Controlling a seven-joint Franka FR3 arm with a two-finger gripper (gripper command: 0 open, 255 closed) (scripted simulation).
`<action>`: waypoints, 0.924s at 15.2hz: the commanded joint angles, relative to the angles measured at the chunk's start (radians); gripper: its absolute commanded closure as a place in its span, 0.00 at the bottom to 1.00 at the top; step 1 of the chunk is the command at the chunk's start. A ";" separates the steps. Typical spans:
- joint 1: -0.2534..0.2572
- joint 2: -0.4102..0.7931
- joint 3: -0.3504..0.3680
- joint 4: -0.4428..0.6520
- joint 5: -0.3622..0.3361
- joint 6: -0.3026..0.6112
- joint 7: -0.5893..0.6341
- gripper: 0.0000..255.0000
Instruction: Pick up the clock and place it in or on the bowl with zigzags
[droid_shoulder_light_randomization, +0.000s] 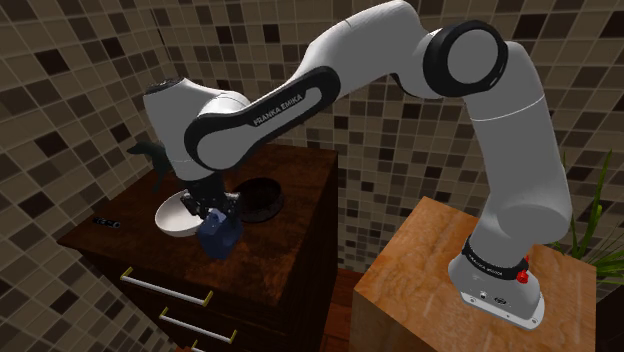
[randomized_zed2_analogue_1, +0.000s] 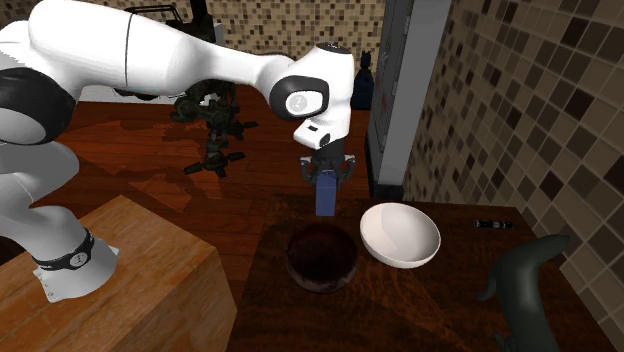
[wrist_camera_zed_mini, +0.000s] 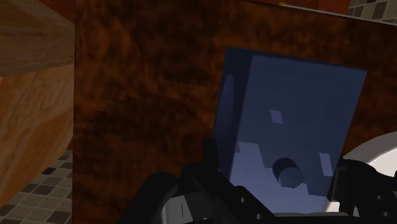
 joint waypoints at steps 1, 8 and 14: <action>0.000 -0.007 0.003 0.017 0.006 -0.023 -0.005 1.00; 0.005 -0.027 0.013 0.085 0.022 -0.105 -0.017 1.00; 0.016 -0.035 0.019 0.157 0.030 -0.181 -0.025 1.00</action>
